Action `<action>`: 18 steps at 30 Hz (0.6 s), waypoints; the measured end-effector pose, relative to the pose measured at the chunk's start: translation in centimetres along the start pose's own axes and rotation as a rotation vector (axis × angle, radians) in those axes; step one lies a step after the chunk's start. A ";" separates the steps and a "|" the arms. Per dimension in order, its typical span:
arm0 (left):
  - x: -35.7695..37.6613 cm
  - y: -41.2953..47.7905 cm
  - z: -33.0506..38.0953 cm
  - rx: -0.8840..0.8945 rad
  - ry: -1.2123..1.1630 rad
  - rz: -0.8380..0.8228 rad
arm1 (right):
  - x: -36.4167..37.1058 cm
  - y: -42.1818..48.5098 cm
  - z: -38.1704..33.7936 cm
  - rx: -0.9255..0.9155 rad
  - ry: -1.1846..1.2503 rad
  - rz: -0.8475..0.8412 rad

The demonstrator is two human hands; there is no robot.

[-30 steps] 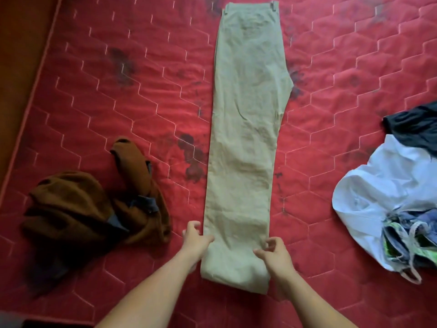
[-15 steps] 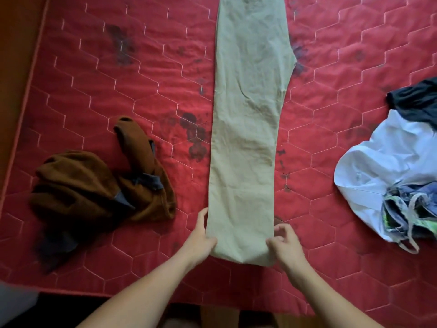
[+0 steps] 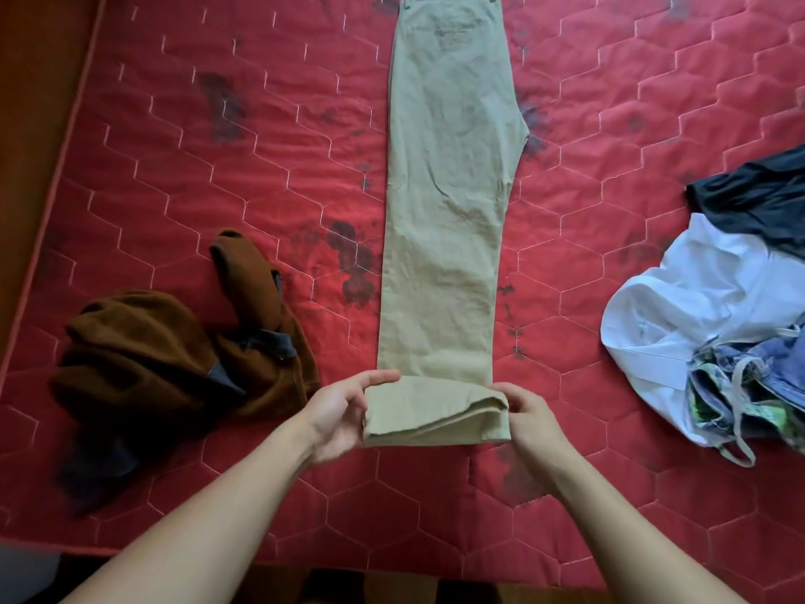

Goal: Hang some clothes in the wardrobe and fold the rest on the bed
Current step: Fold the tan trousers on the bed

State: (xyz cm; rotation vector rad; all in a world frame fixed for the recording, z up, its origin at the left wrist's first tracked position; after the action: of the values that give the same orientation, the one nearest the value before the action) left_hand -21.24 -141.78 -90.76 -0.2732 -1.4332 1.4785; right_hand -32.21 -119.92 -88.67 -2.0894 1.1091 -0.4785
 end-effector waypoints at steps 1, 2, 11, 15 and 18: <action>0.0 -0.2 0.0 -0.010 0.068 0.014 | -0.1 0.0 -0.1 -0.030 -0.094 0.011; -0.1 -0.4 0.2 -0.016 0.136 0.033 | -0.3 -0.1 -0.3 -0.051 -0.156 0.033; 1.2 1.8 13.5 0.167 0.098 0.004 | -3.3 6.5 -8.3 -0.178 0.095 0.024; -1.3 6.8 13.2 0.095 0.470 0.348 | -3.6 10.8 -3.7 0.080 0.012 0.067; -2.9 8.6 7.6 0.029 0.590 0.383 | -2.9 11.3 1.5 0.175 -0.190 0.085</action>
State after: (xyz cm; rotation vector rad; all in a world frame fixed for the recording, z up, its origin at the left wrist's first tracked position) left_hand -29.80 -146.72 -97.35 -0.9235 -0.9088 1.5406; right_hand -39.30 -121.13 -97.98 -1.8848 1.0027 -0.3166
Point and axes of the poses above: each hand's wrist, its own y-axis towards the middle knuckle, its own x-axis out of the palm, z = x × y, the point moved 9 cm from there along y, towards the middle knuckle, and after that the axes turned 5 degrees about -z, right-handed, at the moved point
